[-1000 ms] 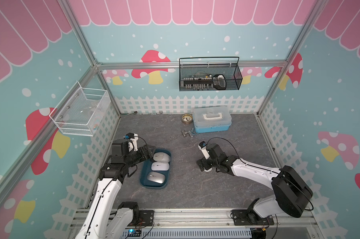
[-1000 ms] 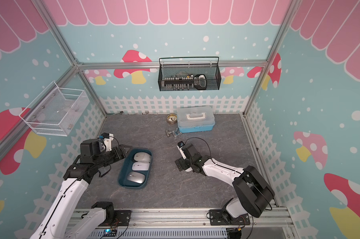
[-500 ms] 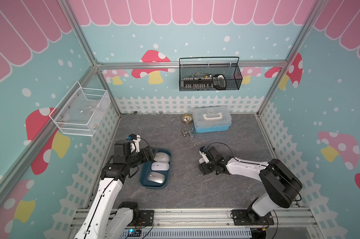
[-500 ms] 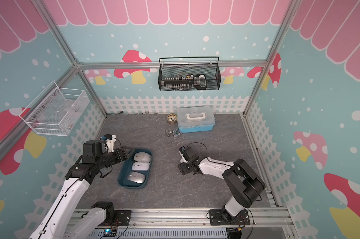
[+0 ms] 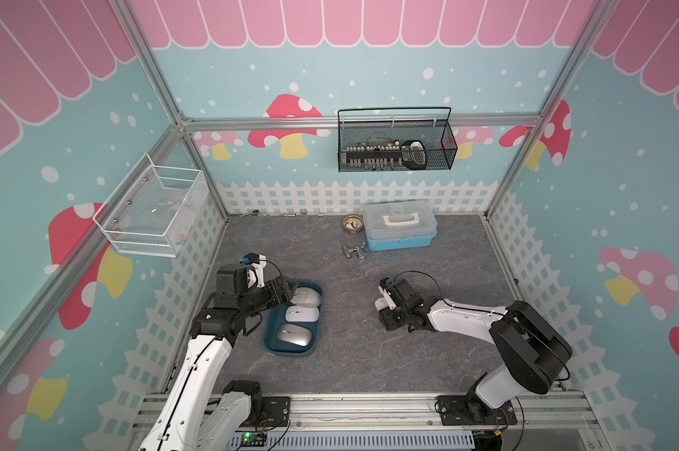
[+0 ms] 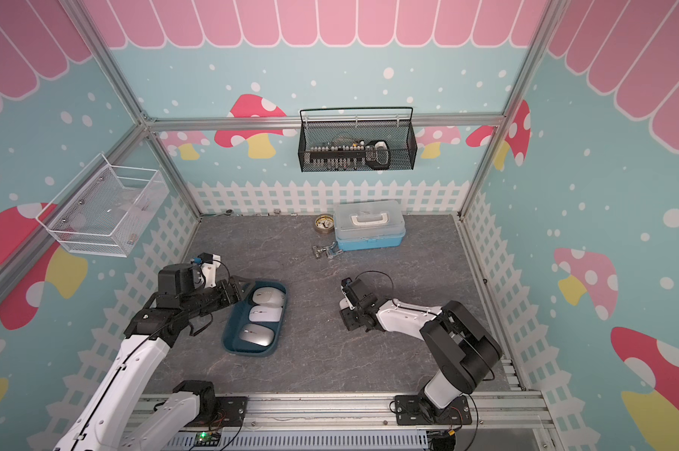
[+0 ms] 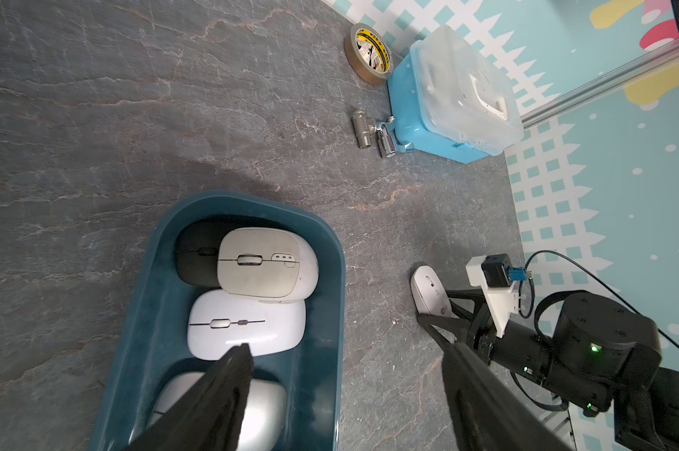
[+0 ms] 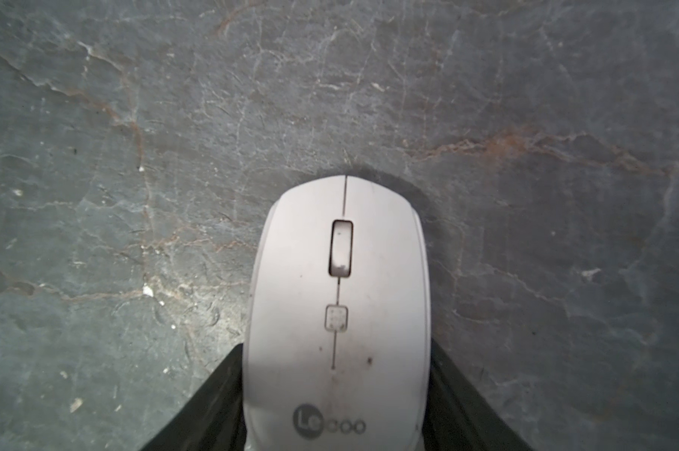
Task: Put the mouse in the storage box
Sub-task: Pick up the mouse from the center of the board.
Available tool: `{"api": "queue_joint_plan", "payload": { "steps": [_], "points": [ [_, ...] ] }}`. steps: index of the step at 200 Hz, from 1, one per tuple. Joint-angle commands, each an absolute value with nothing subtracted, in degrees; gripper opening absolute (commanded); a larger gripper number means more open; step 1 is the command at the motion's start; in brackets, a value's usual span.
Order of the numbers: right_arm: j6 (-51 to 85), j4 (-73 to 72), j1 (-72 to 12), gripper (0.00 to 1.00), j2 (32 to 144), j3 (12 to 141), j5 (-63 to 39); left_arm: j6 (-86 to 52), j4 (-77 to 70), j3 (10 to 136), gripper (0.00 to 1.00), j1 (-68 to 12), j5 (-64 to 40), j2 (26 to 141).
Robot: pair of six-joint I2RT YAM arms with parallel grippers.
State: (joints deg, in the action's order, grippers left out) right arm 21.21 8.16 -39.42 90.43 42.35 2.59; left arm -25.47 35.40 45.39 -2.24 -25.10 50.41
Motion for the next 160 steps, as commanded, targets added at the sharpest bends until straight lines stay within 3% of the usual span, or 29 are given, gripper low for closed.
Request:
{"api": "queue_joint_plan", "payload": {
  "steps": [1, 29, 53, 68, 101, 133, 160],
  "points": [
    [21.82, 8.98, -39.37, 0.58, 89.3, 40.81, 2.42, -24.97, 35.96, 44.82, 0.81, -2.72, -25.33, 50.92],
    [19.73, 7.0, -39.38, 0.54, 86.02, 40.45, 1.37, -24.72, 35.95, 44.91, 0.79, -3.39, -26.47, 50.3],
    [16.94, 4.96, -39.38, 0.47, 79.64, 39.92, 0.15, -26.06, 35.52, 45.02, 0.77, -9.33, -28.62, 49.14],
    [14.92, 2.21, -39.38, 0.42, 74.08, 38.42, -0.98, -27.77, 34.16, 44.16, 0.77, -9.93, -37.08, 49.74],
    [10.08, -4.93, -39.76, 0.41, 61.57, 34.06, -7.78, -32.65, 28.32, 43.28, 0.77, -10.74, -52.91, 50.75],
    [4.89, -11.24, -42.52, 0.4, 50.62, 29.28, -13.94, -36.72, 25.31, 45.57, 0.77, -14.78, -56.51, 49.73],
    [1.32, -14.25, -46.71, 0.4, 47.97, 27.09, -16.2, -38.56, 24.12, 46.38, 0.78, -23.27, -52.82, 50.38]
  ]
}}
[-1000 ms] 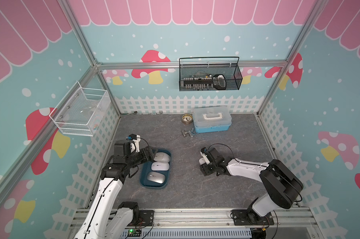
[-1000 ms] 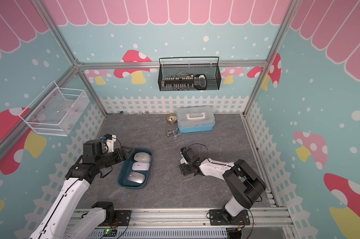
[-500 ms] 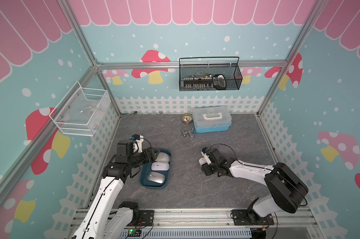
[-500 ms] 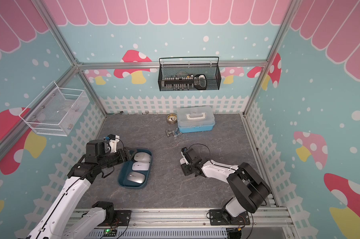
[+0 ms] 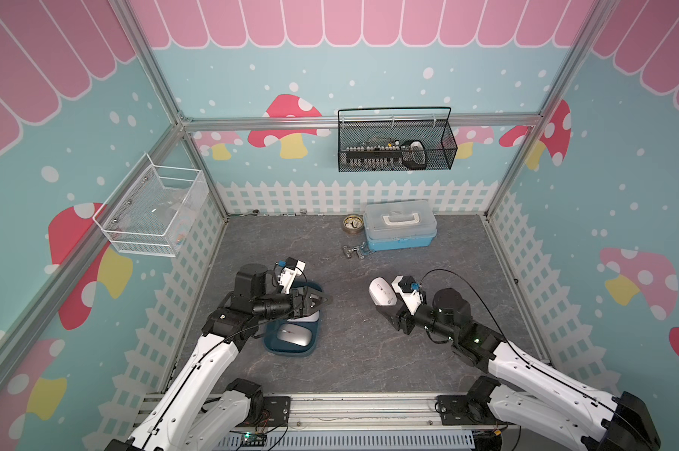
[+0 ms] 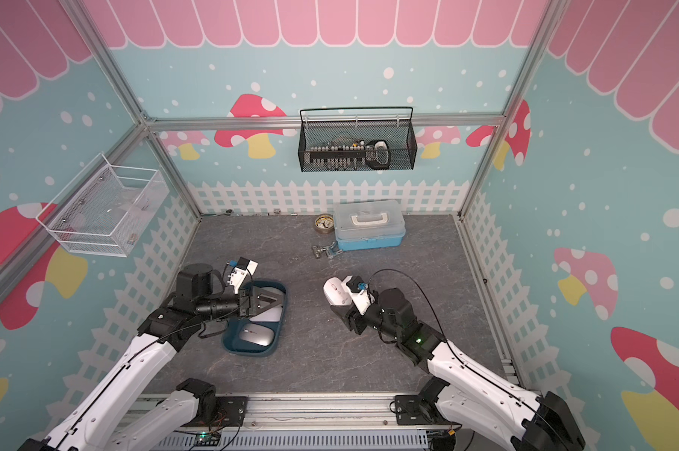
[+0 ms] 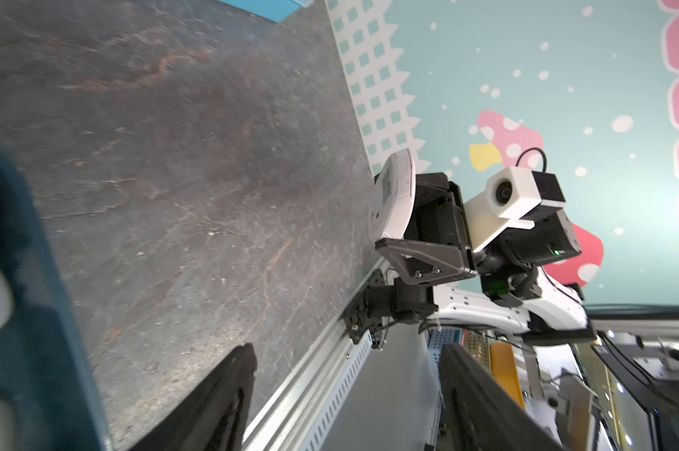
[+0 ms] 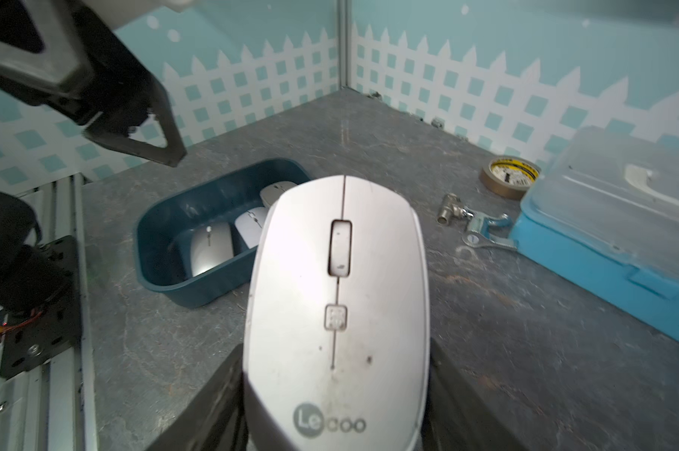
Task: Put the mouse in the storage box
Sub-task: Pick up the mouse from the center of the board.
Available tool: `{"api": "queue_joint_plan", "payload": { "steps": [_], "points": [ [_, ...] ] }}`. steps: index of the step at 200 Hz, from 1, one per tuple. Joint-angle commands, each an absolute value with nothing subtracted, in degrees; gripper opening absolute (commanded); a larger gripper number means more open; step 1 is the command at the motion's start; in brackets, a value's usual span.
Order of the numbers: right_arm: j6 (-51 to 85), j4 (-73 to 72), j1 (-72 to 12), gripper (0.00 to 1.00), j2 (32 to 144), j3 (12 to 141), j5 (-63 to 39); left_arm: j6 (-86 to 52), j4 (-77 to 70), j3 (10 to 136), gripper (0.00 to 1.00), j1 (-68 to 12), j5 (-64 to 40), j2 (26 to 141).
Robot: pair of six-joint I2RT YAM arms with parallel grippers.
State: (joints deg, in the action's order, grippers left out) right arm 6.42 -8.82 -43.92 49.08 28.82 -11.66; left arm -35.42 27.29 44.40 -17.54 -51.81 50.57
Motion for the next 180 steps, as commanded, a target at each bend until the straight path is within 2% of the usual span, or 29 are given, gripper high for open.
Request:
{"api": "queue_joint_plan", "payload": {
  "steps": [1, 34, 102, 180],
  "points": [
    [1.19, -14.33, -46.91, 0.4, 47.98, 27.08, -16.23, -38.57, 24.1, 46.39, 0.78, -23.45, -52.6, 50.46],
    [-2.02, -15.0, -52.29, 0.39, 50.5, 27.15, -16.34, -39.26, 23.3, 46.76, 0.79, -33.56, -46.14, 52.45],
    [-5.57, -13.77, -55.21, 0.4, 52.73, 28.04, -15.6, -40.82, 21.33, 45.7, 0.78, -39.03, -41.35, 56.68],
    [-5.83, -13.19, -55.94, 0.41, 53.53, 28.03, -16.24, -42.19, 19.69, 45.66, 0.57, -41.48, -38.03, 59.06]
  ]
}}
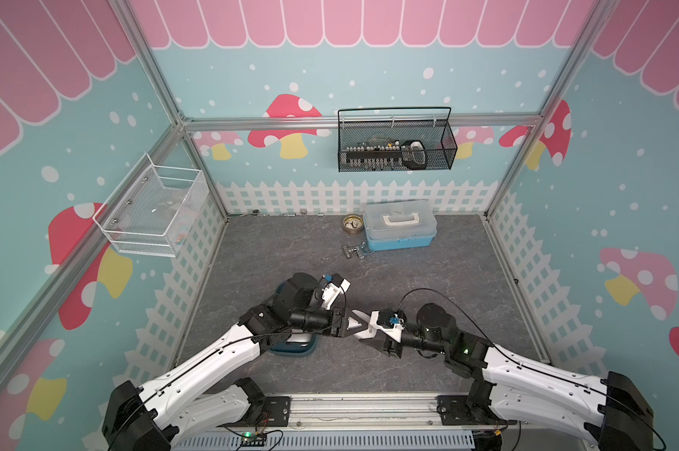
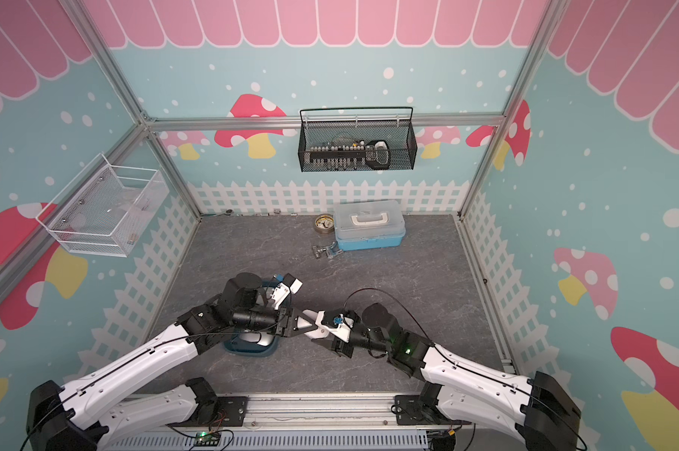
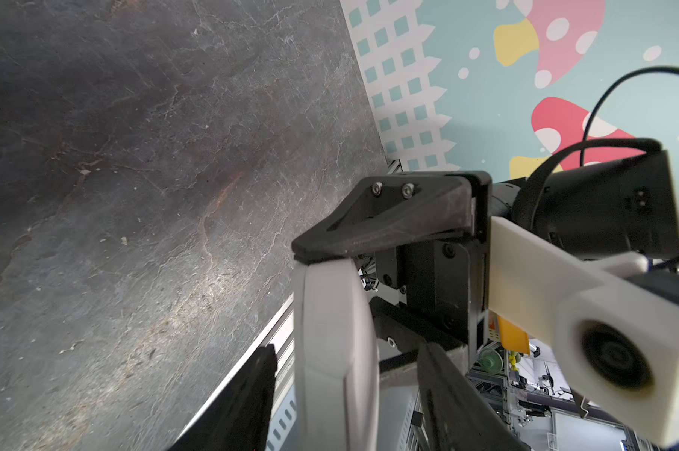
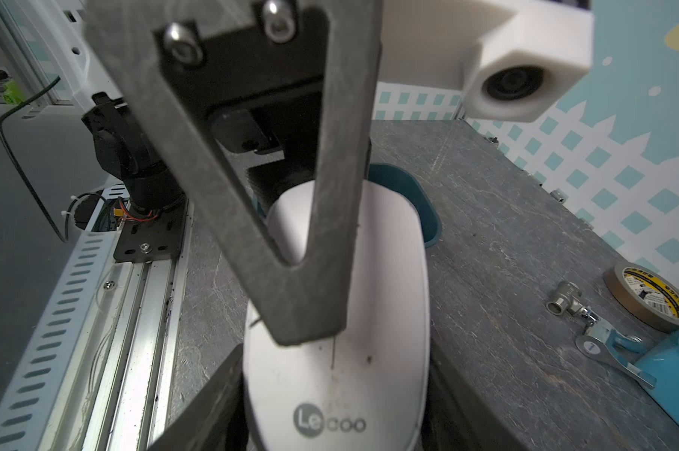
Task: Put the mouse in the storage box
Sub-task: Pick up the mouse from the center of the board.
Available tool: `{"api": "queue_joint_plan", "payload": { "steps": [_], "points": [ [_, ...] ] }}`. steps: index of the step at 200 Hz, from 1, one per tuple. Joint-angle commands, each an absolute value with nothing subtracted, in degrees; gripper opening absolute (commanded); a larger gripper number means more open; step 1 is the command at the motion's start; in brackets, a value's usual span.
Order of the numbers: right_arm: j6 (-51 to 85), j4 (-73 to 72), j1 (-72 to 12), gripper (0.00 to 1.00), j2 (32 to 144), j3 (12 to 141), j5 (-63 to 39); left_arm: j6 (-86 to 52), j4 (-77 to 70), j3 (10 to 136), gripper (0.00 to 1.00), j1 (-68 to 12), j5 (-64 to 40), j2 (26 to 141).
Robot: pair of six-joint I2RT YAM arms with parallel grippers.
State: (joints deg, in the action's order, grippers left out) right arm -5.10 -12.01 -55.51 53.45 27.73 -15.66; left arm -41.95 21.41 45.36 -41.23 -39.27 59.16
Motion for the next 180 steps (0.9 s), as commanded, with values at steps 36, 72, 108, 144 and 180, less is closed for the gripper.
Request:
{"api": "queue_joint_plan", "payload": {
  "steps": [36, 72, 108, 144, 180],
  "points": [
    [-6.31, -12.53, -55.93, 0.41, 53.7, 28.21, -15.91, -42.35, 19.6, 45.18, 0.44, -41.51, -38.25, 58.64],
    [-6.13, -12.31, -55.96, 0.42, 53.96, 28.51, -15.87, -42.36, 19.42, 45.4, 0.33, -41.52, -38.06, 58.8],
    [-5.92, -11.91, -55.91, 0.61, 53.79, 28.74, -15.91, -42.19, 19.35, 45.44, 0.23, -41.53, -37.03, 58.73],
    [-4.88, -12.13, -55.98, 0.95, 53.35, 28.13, -13.75, -42.05, 19.42, 45.05, 0.21, -41.28, -34.84, 58.28],
    [-3.05, -11.94, -55.94, 0.99, 54.11, 27.64, -13.31, -40.29, 20.74, 44.21, 0.21, -37.3, -36.86, 57.46]
  ]
}}
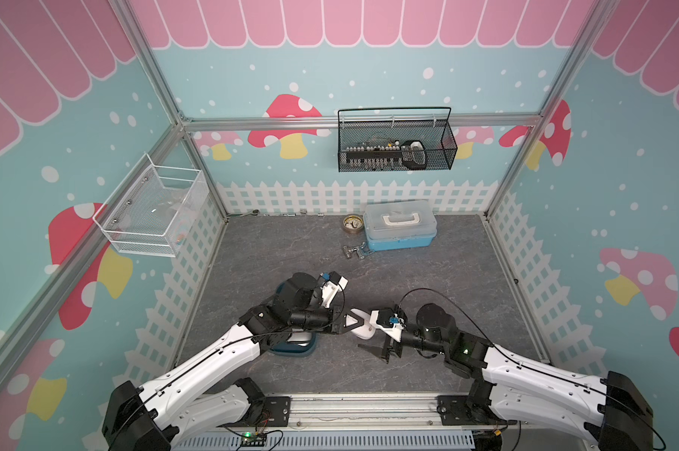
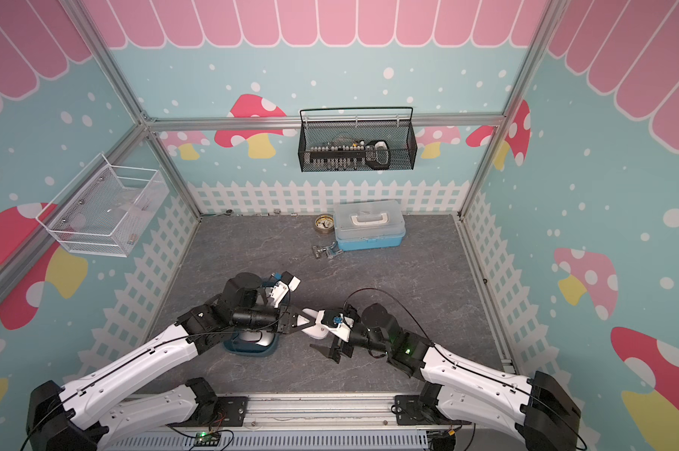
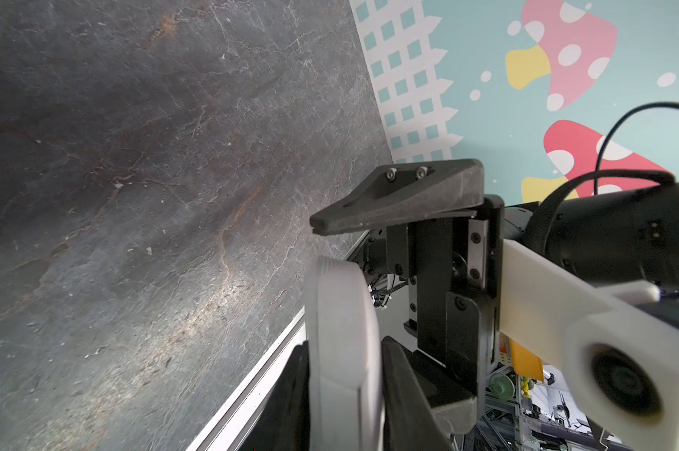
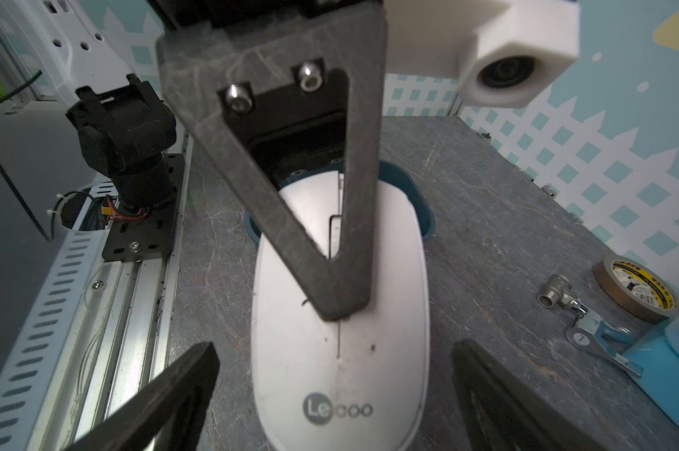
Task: Put the mouse in the storage box
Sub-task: Pick up the mouse from the center of the board, then place the mouse in the storage box.
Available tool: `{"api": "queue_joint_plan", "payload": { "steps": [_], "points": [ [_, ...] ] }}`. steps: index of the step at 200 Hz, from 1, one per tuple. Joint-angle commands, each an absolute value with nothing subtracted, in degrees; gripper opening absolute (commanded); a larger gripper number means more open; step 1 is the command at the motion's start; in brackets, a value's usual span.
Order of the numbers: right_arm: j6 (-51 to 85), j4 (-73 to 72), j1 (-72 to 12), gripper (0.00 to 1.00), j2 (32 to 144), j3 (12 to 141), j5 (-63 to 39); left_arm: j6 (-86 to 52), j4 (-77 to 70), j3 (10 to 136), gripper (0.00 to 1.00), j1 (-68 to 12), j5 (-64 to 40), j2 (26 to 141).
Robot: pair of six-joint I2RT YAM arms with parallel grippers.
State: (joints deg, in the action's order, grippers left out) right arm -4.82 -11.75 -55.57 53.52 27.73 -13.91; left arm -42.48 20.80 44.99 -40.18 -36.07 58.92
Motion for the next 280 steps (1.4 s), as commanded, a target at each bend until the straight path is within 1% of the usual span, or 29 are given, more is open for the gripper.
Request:
{"api": "queue_joint_plan", "payload": {
  "steps": [1, 14, 38, 44, 62, 87, 140, 187, 235, 280],
  "points": [
    [-3.02, -11.9, -55.96, 0.99, 54.17, 27.66, -13.33, -40.18, 20.83, 44.17, 0.2, -36.98, -37.02, 57.43],
    [-2.49, -11.69, -55.98, 0.99, 54.49, 27.75, -13.53, -38.87, 22.67, 43.96, 0.21, -33.48, -38.19, 56.3],
    [-1.95, -11.64, -55.93, 0.99, 54.6, 27.69, -12.97, -35.26, 28.46, 43.91, 0.22, -24.39, -38.87, 54.12],
    [-1.94, -11.64, -55.98, 0.99, 54.67, 27.61, -12.7, -34.48, 29.92, 43.7, 0.22, -20.51, -39.2, 53.7],
    [-1.81, -11.58, -55.97, 0.99, 54.92, 27.69, -11.86, -32.11, 33.53, 42.72, 0.21, -12.5, -41.13, 52.67],
    [-1.69, -11.31, -55.97, 0.99, 55.52, 27.94, -11.85, -29.71, 37.92, 42.24, 0.21, -6.48, -38.56, 52.48],
    [-1.49, -11.56, -55.95, 0.99, 56.6, 27.93, -12.04, -31.24, 38.83, 41.03, 0.21, -5.43, -32.9, 54.02],
    [-1.54, -11.4, -55.97, 0.99, 56.51, 28.03, -11.78, -31.9, 39.32, 41.13, 0.22, -5.35, -30.54, 57.36],
    [-1.76, -11.65, -55.97, 0.99, 56.77, 28.12, -11.86, -31.14, 39.73, 41.31, 0.23, -3.54, -32.02, 62.43],
    [-1.52, -11.5, -55.96, 0.99, 56.3, 28.1, -11.69, -30.87, 39.62, 41.4, 0.23, -3.43, -33.09, 65.89]
  ]
}}
